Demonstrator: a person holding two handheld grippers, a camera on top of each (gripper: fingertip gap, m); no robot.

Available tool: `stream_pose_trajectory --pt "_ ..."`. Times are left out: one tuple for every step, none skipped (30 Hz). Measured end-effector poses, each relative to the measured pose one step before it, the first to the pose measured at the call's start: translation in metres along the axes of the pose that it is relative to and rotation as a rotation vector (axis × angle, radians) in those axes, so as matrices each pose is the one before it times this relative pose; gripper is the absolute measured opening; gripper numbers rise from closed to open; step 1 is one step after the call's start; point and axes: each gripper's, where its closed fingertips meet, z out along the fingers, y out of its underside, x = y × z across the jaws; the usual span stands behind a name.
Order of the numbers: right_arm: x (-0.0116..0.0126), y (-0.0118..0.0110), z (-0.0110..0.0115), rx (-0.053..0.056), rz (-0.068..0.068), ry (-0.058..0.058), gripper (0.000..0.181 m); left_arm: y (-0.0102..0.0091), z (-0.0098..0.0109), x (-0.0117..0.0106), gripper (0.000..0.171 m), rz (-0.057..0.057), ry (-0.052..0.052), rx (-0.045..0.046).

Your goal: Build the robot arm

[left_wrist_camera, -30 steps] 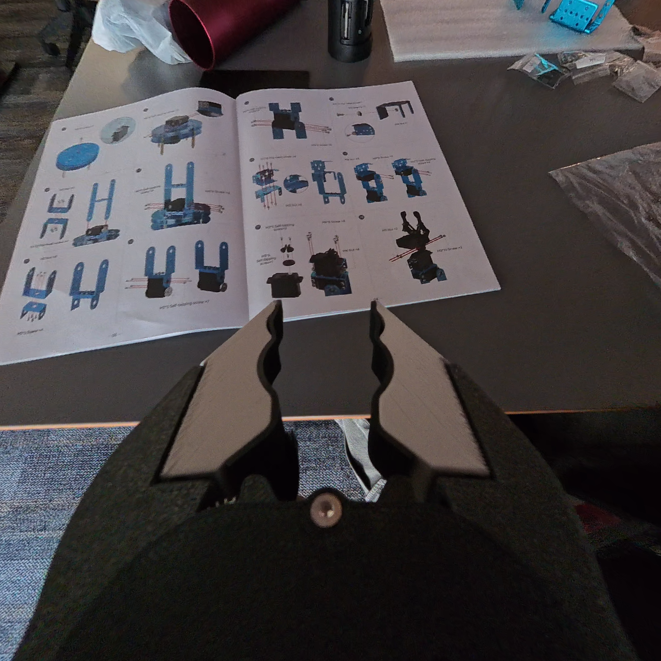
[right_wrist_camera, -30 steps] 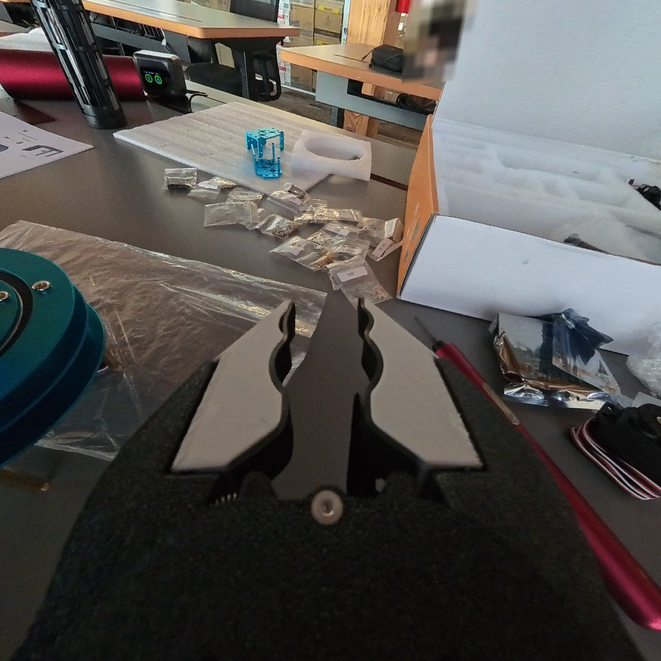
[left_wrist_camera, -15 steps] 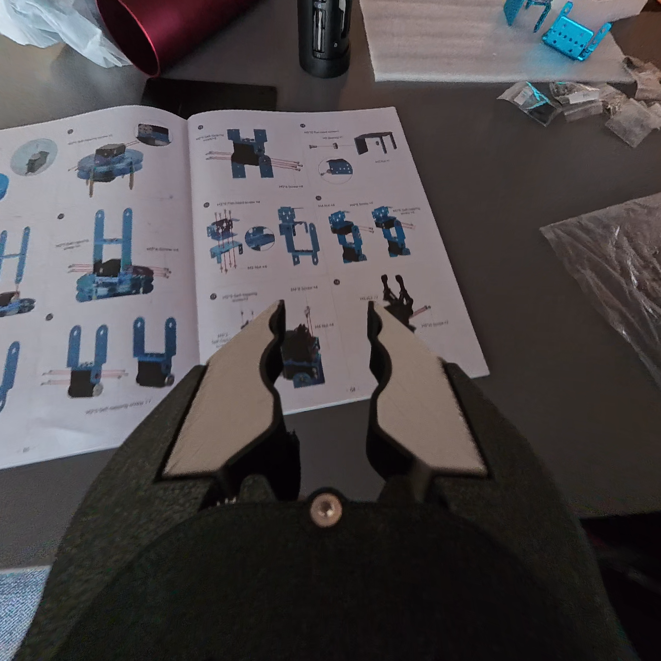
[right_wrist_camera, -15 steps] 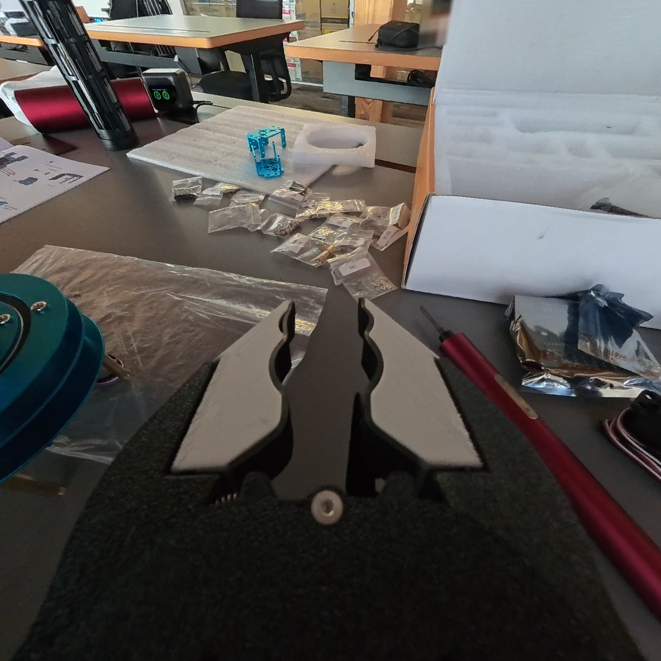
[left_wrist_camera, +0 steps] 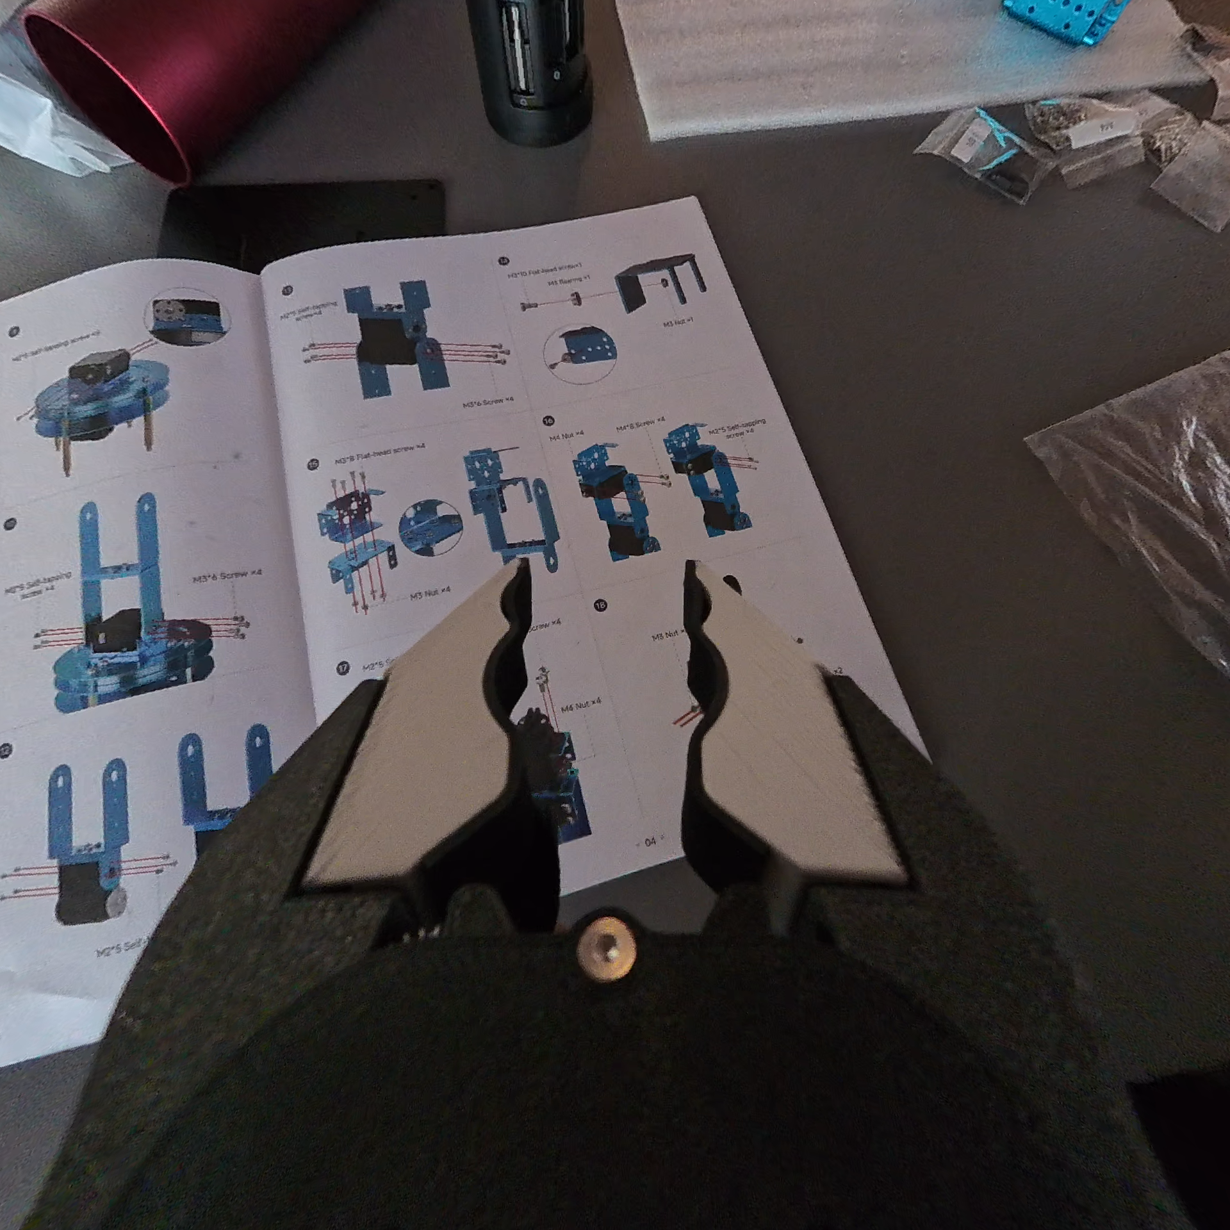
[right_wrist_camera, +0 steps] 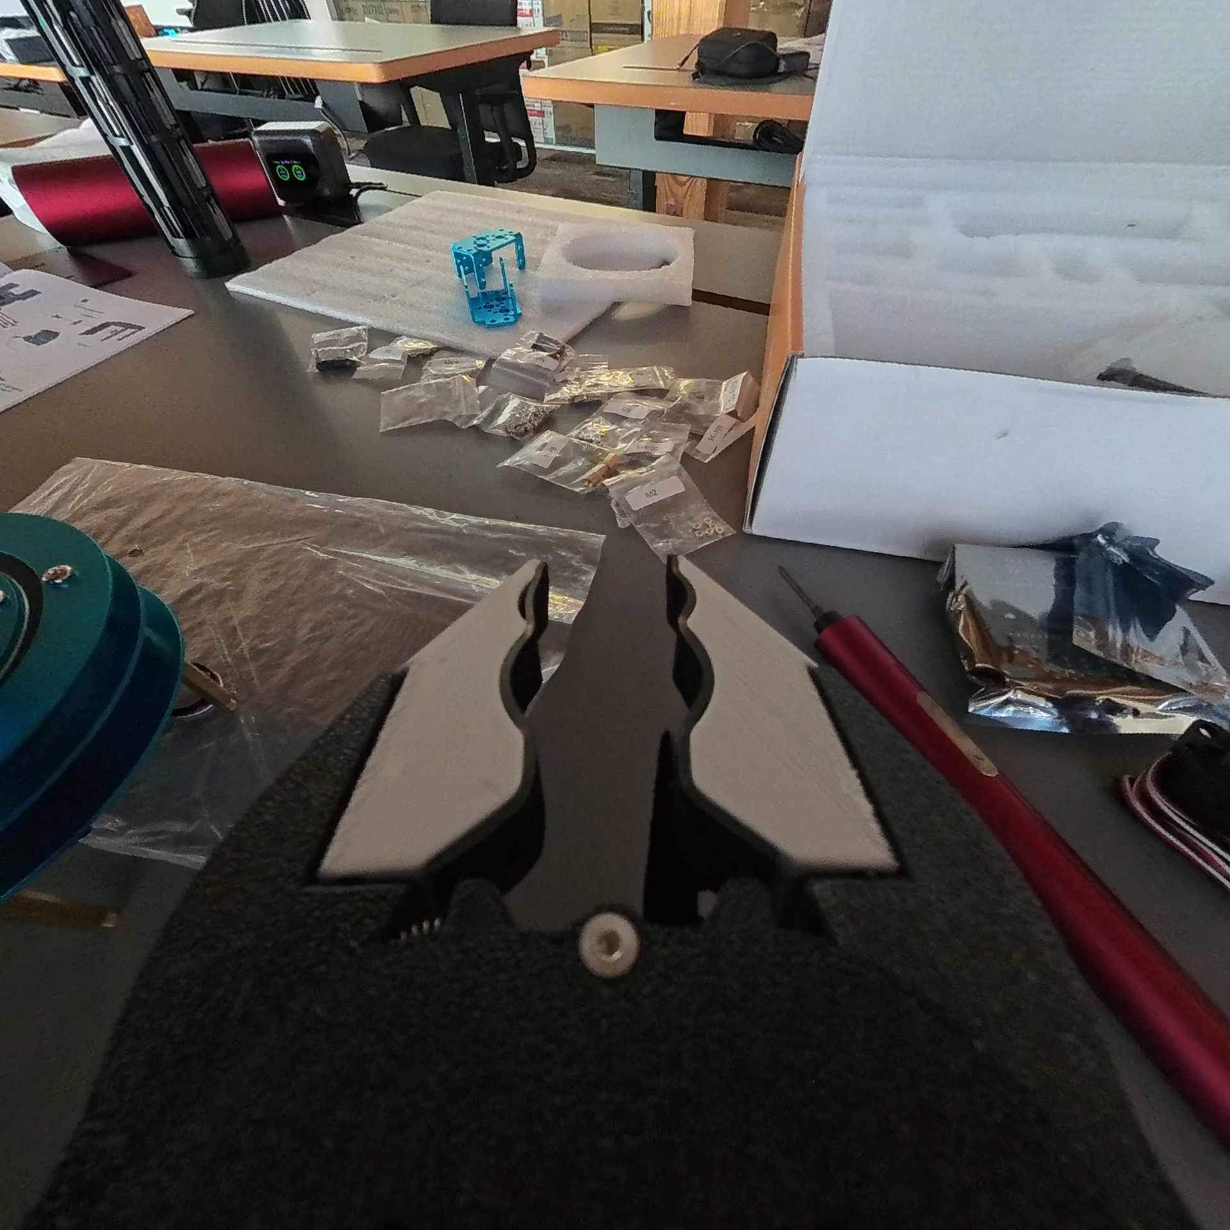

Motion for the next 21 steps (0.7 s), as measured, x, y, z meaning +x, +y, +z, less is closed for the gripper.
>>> stream_pose_trajectory --pt "0.0001 0.00016 0.00012 -0.001 0.0034 -0.002 0.035 0.00098 0.00087 -0.00063 0.045 0.0007 -0.0022 -0.00375" --pt "0.00015 0.00026 0.00014 -0.0011 0.0038 -0.0021 0.035 0.00098 0.00071 -0.00059 0.045 -0.0009 -0.0011 -0.00191" --pt "0.00004 0.00013 0.0002 -0.001 0.0039 -0.0029 0.035 0.00115 0.00031 -0.00025 0.045 -0.0021 0.0009 -0.00132" --pt "0.00002 0.00015 0.00011 -0.001 0.0038 -0.003 0.035 0.00115 0.00004 -0.00005 0.045 -0.0021 0.0014 -0.00157" --pt "0.00012 0.00011 0.00006 -0.0004 0.003 -0.0019 0.035 0.0012 -0.00032 -0.00032 0.045 -0.0016 -0.0009 -0.00158" --pt "0.00005 -0.00008 0.00001 0.0005 0.0021 -0.0014 0.035 0.00103 -0.00063 -0.00063 0.045 -0.0008 -0.0029 -0.0009" --pt "-0.00003 -0.00011 -0.00012 0.0012 0.0012 -0.0009 0.035 0.00093 -0.00082 -0.00061 0.045 -0.0003 -0.003 -0.00081" --pt "0.00007 -0.00023 -0.00013 0.0014 0.0003 0.0 0.035 0.00081 -0.00102 -0.00069 0.045 -0.0002 -0.0024 -0.00052" --pt "-0.00001 -0.00001 -0.00014 0.0006 -0.0004 0.0005 0.035 0.00081 -0.00118 -0.00122 0.045 -0.0004 -0.0034 -0.00039" --pt "-0.00006 0.00003 -0.00001 -0.0002 -0.0005 0.0 0.035 0.00086 -0.00122 -0.00216 0.045 -0.0009 -0.0062 -0.00065" --pt "-0.00012 0.0 0.00009 -0.0002 -0.0007 -0.0005 0.035 0.00086 -0.00124 -0.00287 0.045 -0.0023 -0.0087 -0.00042" --pt "-0.00019 0.00005 -0.00001 -0.0003 -0.0007 -0.0003 0.035 0.00053 -0.0011 -0.00323 0.045 -0.0039 -0.0087 0.00055" --pt "-0.00009 0.00016 0.00008 -0.0007 -0.0004 -0.0009 0.035 0.00035 -0.00085 -0.0026 0.045 -0.0055 -0.0061 0.00176" --pt "-0.0002 0.0001 0.00011 -0.0012 0.0 -0.0008 0.035 -0.00005 -0.00036 -0.00105 0.045 -0.0067 -0.0004 0.00306" --pt "-0.00001 0.00018 0.00014 -0.0011 0.0003 -0.0008 0.035 -0.00015 -0.00004 0.00069 0.045 -0.0042 0.0059 0.00227" --pt "-0.00008 0.00011 0.0001 -0.0004 0.0003 -0.0004 0.035 -0.00005 0.00012 0.00171 0.045 0.0002 0.0062 0.00125" --pt "0.00004 -0.00013 -0.00018 0.0007 0.0002 -0.0002 0.035 -0.00012 0.00042 0.0017 0.045 0.0033 0.0025 0.0007" --pt "0.0 -0.0001 -0.00003 0.001 0.0002 0.0001 0.035 -0.00009 0.00059 0.00189 0.045 0.006 0.0018 0.0002" --pt "0.00003 -0.00001 -0.00008 0.0003 0.0005 -0.0002 0.035 -0.00021 0.00056 0.00222 0.045 0.0065 0.0028 0.00033" --pt "-0.00001 0.00005 0.00005 -0.0006 0.0005 -0.0006 0.035 -0.0002 0.00068 0.00223 0.045 0.0051 0.0042 0.00039" --pt "-0.00002 0.0002 0.00014 -0.0012 0.0002 -0.0002 0.035 -0.00003 0.00059 0.00203 0.045 0.0043 0.005 -0.00094"
